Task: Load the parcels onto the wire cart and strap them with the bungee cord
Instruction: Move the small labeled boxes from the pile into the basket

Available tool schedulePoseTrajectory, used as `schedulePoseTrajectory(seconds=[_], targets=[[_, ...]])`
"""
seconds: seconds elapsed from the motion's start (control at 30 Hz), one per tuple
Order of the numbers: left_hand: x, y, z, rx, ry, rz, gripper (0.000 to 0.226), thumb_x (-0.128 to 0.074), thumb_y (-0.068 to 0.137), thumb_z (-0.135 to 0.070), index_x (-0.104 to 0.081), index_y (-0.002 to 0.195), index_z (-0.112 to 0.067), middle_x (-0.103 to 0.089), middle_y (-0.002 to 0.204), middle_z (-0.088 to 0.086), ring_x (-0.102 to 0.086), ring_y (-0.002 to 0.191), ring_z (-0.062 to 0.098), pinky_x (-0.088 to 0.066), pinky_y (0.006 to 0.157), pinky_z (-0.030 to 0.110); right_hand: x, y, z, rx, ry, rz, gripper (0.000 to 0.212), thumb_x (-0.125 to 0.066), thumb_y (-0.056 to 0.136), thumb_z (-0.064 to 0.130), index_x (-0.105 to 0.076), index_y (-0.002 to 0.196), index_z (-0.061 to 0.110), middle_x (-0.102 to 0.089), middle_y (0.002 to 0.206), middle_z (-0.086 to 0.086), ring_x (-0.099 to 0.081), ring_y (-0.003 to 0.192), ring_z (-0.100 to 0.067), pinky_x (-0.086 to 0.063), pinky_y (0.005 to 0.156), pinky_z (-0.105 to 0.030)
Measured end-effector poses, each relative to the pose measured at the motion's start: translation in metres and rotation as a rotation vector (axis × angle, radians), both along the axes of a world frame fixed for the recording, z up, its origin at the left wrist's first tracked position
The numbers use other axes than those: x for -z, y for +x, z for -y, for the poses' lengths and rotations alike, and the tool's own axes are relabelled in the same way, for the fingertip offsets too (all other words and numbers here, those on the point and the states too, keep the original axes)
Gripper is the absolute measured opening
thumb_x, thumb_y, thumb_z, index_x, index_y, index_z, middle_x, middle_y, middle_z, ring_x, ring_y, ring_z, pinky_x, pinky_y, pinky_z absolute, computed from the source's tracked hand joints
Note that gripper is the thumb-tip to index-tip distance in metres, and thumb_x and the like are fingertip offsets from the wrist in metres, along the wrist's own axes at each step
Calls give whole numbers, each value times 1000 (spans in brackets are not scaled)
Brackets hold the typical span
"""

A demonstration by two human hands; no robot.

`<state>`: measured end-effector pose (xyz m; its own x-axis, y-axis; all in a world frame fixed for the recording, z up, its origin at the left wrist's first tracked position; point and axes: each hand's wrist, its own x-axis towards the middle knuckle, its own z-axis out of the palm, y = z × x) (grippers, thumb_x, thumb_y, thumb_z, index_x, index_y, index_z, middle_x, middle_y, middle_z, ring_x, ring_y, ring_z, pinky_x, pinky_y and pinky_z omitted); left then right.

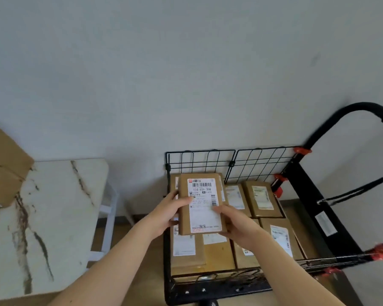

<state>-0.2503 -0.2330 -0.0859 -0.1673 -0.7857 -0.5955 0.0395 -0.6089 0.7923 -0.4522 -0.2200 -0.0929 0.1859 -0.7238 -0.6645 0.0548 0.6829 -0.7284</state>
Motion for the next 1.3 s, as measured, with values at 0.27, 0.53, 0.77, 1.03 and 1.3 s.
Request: schedulePoseTrajectory(seconds=[0.27, 0.53, 0.77, 1.03, 1.3], targets=[[50, -85, 18, 11, 227, 129, 36, -52, 96, -18, -45, 132, -20, -62, 112, -3, -56, 99, 14, -46, 81, 36, 44, -74, 26, -4, 209, -17, 24, -61, 89, 21, -62, 113, 17, -68, 108, -7, -61, 105, -23, -50, 78, -33], [122, -115, 28, 75, 327, 393, 35, -48, 97, -13, -48, 132, -13, -60, 126, 7, -57, 112, 24, -48, 95, 38, 114, -90, 34, -27, 418, -59, 33, -63, 86, 18, -59, 118, 22, -67, 110, -3, -57, 107, -22, -48, 85, -36], [166, -119, 37, 341, 235, 708, 28, -45, 97, -18, -60, 119, -9, -63, 119, 7, -59, 106, 22, -48, 86, 29, 160, -92, 49, -100, 513, -103, 33, -60, 87, 19, -57, 118, 27, -64, 114, -1, -52, 112, -22, -40, 100, -50], [171, -121, 49, 451, 129, 866, 27, -49, 93, -14, -53, 120, -10, -58, 111, 8, -57, 94, 21, -47, 78, 26, 182, -86, 61, -84, 521, -129, 55, -54, 86, 10, -44, 136, 30, -58, 125, 1, -48, 117, -24, -38, 102, -56], [154, -114, 53, 486, 69, 844, 52, -53, 90, -15, -38, 139, -21, -50, 119, 4, -56, 104, 21, -46, 81, 26, 175, -75, 63, -233, 481, -220, 73, -57, 88, 11, -21, 149, 30, -51, 135, 1, -48, 111, -19, -32, 97, -42]])
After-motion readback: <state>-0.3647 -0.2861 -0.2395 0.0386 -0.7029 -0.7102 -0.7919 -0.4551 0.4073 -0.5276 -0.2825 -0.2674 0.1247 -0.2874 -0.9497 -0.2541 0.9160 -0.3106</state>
